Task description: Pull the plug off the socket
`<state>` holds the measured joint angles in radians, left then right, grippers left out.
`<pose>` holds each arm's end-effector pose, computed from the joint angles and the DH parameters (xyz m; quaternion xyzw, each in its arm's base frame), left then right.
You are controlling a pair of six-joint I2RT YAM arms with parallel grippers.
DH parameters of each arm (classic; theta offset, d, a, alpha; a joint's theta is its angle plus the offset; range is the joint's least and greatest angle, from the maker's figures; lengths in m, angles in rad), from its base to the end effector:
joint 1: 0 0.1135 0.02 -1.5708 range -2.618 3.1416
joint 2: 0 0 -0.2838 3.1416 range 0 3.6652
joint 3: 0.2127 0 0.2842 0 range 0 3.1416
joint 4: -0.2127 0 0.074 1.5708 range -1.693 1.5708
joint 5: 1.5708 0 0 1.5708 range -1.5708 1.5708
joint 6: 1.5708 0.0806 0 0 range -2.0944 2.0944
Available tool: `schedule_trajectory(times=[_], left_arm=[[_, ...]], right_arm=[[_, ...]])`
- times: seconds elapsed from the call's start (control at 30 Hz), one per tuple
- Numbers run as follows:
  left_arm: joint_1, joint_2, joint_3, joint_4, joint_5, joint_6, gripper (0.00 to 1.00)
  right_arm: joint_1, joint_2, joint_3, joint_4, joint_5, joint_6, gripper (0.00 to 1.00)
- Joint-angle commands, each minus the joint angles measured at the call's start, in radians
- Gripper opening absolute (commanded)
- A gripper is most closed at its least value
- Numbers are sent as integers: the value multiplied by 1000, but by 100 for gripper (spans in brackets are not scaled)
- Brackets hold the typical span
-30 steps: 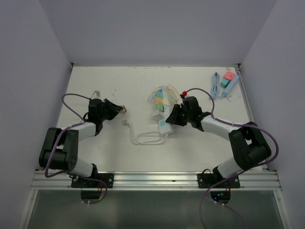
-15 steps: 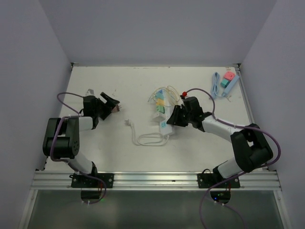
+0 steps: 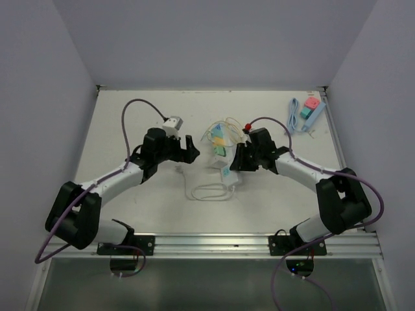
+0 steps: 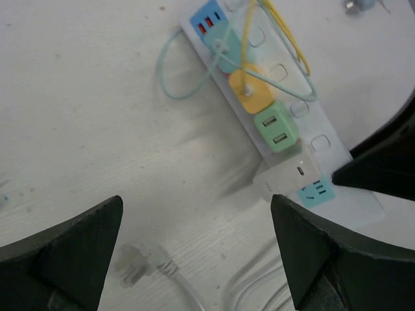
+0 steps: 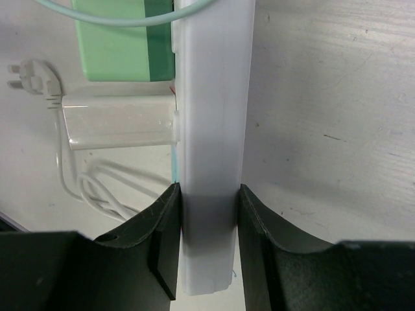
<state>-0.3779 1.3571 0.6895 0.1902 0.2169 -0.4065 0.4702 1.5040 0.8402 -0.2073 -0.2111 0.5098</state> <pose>0.3196 -0.1455 0.1958 0.0441 0.8499 -0.2830 0.4422 0.3090 0.1760 0.1559 -0.0176 0.9347 0.2477 0.2542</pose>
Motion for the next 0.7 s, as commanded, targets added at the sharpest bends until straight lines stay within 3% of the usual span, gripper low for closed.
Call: schedule_trajectory(times=[0.0, 0.2, 0.3, 0.43, 0.53, 0.67], left_arm=[[-137, 19, 80, -77, -39, 212, 100], [-255, 115, 174, -60, -16, 158, 99], [-291, 160, 211, -52, -37, 43, 100], [-292, 198, 260, -182, -135, -287, 100], [-292, 232, 280, -250, -131, -441, 100], [-293, 272, 304, -259, -143, -511, 100]], right_arm=[[-4, -22, 39, -112, 0, -83, 0], [-2, -27, 28, -106, -4, -77, 0], [-4, -28, 22, -89, -8, -60, 0], [-4, -36, 16, -70, -10, -33, 0], [-4, -44, -3, -44, -14, -1, 0], [-1, -44, -33, -12, -24, 35, 0]])
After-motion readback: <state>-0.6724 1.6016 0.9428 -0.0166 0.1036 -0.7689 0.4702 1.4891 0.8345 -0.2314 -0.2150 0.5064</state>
